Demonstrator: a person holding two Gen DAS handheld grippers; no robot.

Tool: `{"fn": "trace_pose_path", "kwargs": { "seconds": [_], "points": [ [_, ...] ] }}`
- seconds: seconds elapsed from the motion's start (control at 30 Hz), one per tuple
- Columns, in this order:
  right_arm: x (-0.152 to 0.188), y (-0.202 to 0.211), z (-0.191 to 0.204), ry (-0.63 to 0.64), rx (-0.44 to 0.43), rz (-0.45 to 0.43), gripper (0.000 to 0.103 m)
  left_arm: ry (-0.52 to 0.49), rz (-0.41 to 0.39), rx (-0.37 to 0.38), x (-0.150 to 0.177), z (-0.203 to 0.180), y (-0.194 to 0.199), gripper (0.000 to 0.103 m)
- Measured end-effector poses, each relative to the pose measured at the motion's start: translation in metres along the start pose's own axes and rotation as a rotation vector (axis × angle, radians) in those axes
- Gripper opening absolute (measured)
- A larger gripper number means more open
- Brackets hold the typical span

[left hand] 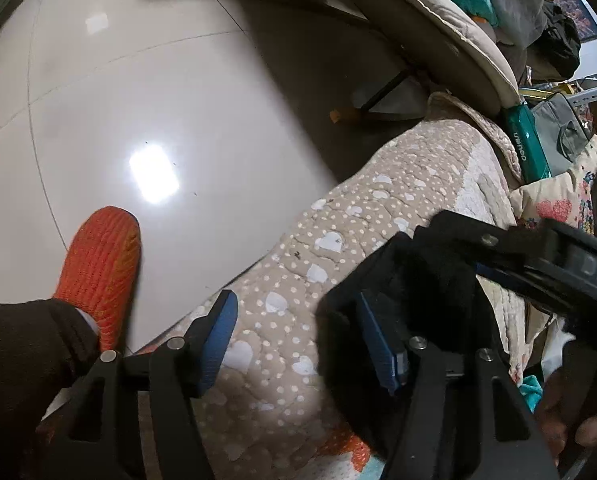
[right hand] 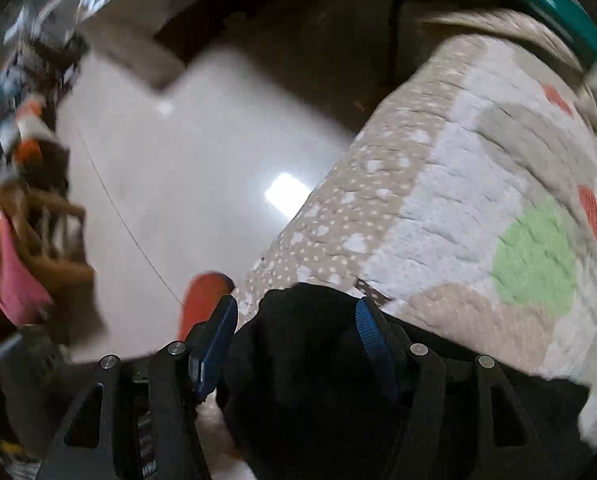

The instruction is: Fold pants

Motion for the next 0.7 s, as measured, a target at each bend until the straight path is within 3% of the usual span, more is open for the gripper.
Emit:
{"fn": "trace_pose_path", "kwargs": {
  "seconds": [0.17,0.2,0.23,0.27,0.3,0.33,0.47,0.7],
  "points": [
    [-0.004,-0.028,0.007,0.081,0.104,0.107,0.067,0.013,0.018,-0.015,0.005,-0.002,-0.006,0.066],
    [-0.004,-0.034,0.011,0.1,0.128,0.124,0.068,0.002,0.029,-0.013,0.005,-0.004,-0.006,0.058],
    [-0.004,-0.036,0.013,0.116,0.146,0.131,0.067,-0.013,0.046,0.014,0.007,-0.008,-0.005,0.039],
    [-0.004,-0.039,0.017,0.153,0.191,0.142,0.062,-0.03,0.064,0.043,0.008,-0.013,-0.004,0.03],
    [-0.004,-0.04,0.021,0.178,0.227,0.152,0.044,-0.053,0.078,0.064,0.01,-0.018,-0.003,0.015],
    [-0.003,-0.041,0.024,0.189,0.235,0.159,0.039,-0.074,0.089,0.079,0.012,-0.022,-0.001,0.008],
    [-0.001,-0.023,0.026,0.149,0.22,0.109,0.024,-0.089,0.113,0.125,0.018,-0.033,0.006,0.008],
    [0.017,0.036,0.009,0.017,0.171,-0.054,0.02,-0.206,0.172,0.291,0.048,-0.077,0.024,0.008]
  ]
}}
Point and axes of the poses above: each gripper's, at about its wrist camera, not at the fingertips, and y roughly against the way its jaws point, z to its left, x to its underside, the point moved 8 cm from there along -y, roughly the way its jaws point, and after that the axes turned 15 degrees about y, right-handed, at the moved point
